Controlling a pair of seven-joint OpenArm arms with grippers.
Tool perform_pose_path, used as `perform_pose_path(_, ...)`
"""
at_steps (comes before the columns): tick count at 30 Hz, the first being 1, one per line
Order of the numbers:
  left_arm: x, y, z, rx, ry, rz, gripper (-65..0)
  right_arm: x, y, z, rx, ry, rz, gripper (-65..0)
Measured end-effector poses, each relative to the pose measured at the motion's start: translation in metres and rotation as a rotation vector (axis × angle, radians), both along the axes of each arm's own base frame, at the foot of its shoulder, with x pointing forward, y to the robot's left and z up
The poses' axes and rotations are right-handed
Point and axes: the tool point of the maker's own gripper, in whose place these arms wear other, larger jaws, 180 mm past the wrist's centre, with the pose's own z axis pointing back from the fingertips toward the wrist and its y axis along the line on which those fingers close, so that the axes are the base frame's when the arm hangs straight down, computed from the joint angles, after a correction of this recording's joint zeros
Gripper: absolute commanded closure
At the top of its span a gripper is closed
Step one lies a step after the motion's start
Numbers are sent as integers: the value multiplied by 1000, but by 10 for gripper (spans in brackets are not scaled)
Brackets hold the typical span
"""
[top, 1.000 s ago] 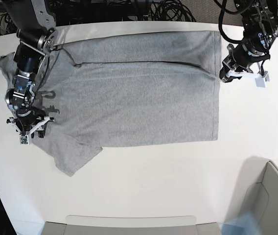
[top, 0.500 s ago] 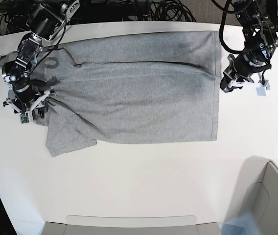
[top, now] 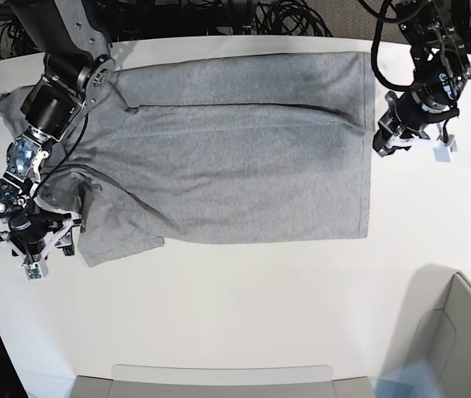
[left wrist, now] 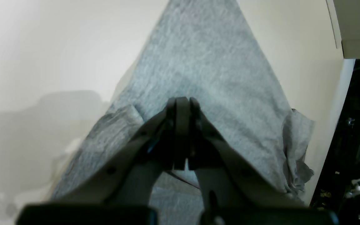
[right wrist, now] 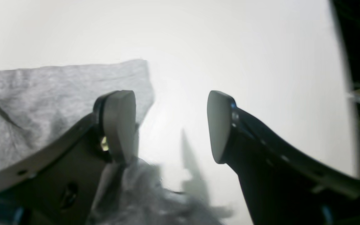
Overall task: Fold the T-shirt properly
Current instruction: 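Fold the sleeve inward with the right gripper while the left gripper moves toward the hem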
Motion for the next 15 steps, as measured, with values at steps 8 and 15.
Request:
perform_pose_path(8, 0, -16, -4, -12, 13, -49, 0, -3, 12, -42, 229, 82, -5, -359)
perform_pose_path(15, -1, -44, -10, -40, 29, -128, 0, -15, 6, -52, 249, 102, -20, -359)
